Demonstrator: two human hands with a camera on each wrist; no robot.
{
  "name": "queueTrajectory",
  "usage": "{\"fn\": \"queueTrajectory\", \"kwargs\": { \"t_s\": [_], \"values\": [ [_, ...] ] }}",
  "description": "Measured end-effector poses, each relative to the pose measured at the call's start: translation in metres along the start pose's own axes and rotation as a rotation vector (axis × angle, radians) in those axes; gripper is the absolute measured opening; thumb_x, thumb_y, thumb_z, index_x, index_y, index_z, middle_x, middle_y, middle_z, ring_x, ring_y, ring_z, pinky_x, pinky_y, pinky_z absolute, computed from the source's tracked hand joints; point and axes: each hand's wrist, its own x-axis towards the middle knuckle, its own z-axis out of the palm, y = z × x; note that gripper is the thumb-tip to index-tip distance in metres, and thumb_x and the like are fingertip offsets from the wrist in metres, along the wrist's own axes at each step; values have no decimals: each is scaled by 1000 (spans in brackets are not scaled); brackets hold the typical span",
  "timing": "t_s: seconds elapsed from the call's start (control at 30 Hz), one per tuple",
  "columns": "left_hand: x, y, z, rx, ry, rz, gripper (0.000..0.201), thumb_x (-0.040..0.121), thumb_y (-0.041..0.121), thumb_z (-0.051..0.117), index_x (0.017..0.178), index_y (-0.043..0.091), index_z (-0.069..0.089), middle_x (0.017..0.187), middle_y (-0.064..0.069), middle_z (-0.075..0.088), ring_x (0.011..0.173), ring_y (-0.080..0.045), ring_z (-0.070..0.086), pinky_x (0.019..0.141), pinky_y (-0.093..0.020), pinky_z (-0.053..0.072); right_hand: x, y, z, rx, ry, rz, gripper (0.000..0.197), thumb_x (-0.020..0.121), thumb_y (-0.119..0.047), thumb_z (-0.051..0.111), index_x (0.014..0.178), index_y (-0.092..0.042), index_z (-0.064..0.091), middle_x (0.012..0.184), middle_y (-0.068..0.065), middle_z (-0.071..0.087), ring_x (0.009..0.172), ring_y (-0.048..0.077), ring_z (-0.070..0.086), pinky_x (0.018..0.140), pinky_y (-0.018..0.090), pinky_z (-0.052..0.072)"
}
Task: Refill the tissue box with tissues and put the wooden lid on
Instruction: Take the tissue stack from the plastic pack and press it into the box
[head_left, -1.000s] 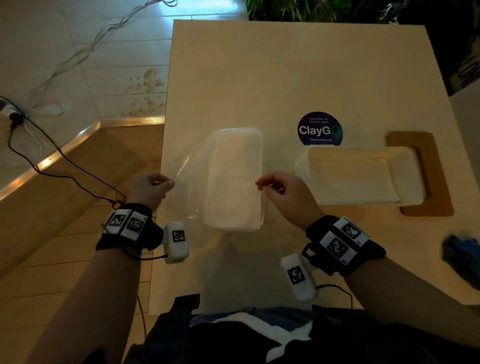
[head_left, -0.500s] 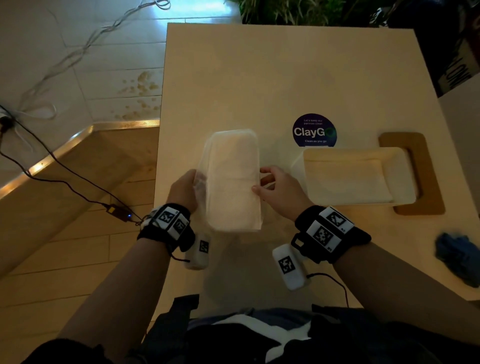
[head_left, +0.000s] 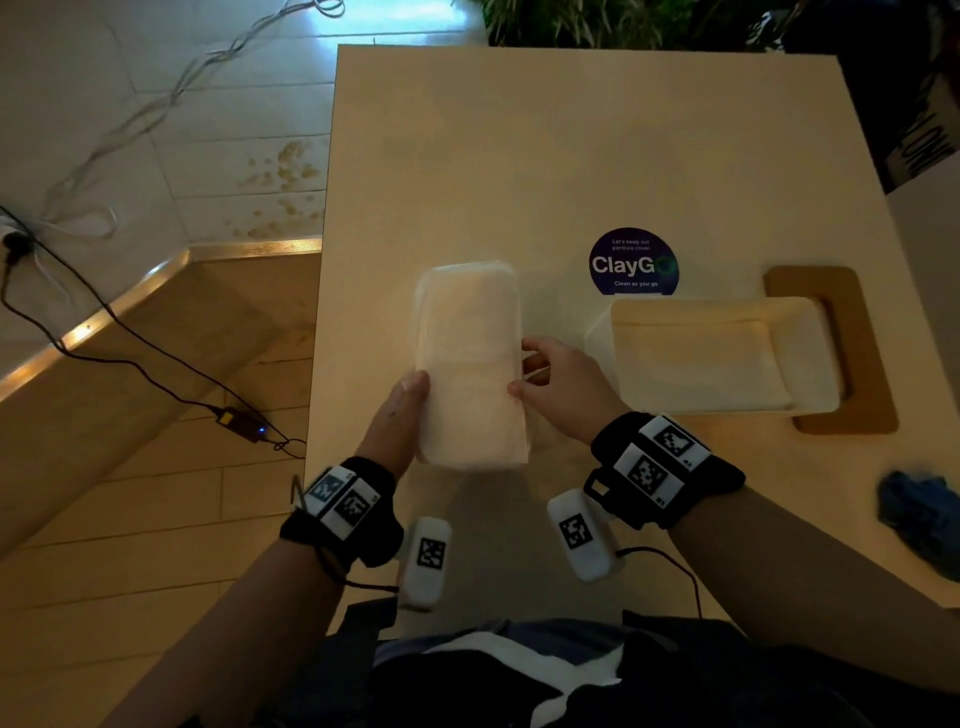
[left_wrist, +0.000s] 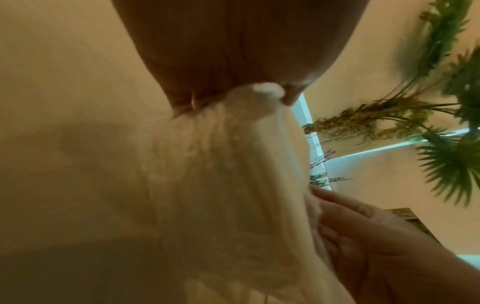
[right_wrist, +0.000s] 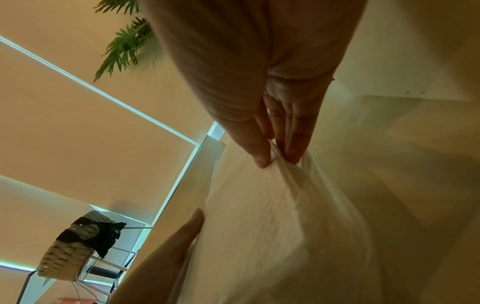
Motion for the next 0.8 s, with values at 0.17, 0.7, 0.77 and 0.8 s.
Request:
{"fn": "queueTrajectory", "kwargs": {
  "t_s": [0.17, 0.7, 0.77, 0.8],
  "values": [
    [11, -8, -10, -541, -31, -227, 62, 87, 58, 39, 132, 16, 47, 131, -10, 56, 120, -23, 52, 107, -41, 34, -1, 2, -3, 13, -17, 9, 49, 85, -12, 65, 131, -14, 49, 116, 6, 63, 92, 14, 57, 83, 25, 44],
    [-3, -4, -36, -35, 268, 192, 62, 66, 54, 70, 114, 17, 60, 112, -5, 63, 104, -19, 59, 93, -38, 49, -5, 6, -5, 12, 37, -3, 43, 90, -23, 60, 130, -11, 51, 117, 7, 64, 93, 13, 57, 84, 25, 45],
    [-9, 7, -35, 106, 416, 341, 42, 80, 37, 65, 114, 15, 57, 100, 1, 60, 91, -10, 58, 83, -28, 51, -4, 4, -6, -10, 49, -13, 44, 91, -26, 59, 131, -10, 52, 118, 7, 65, 93, 12, 56, 84, 24, 44],
    [-13, 15, -32, 157, 461, 425, 32, 84, 31, 62, 111, 14, 57, 93, 5, 59, 84, -7, 58, 76, -23, 51, -3, 2, -6, -15, 52, -22, 44, 91, -27, 59, 131, -9, 52, 119, 7, 65, 92, 11, 56, 84, 24, 44]
  ]
}}
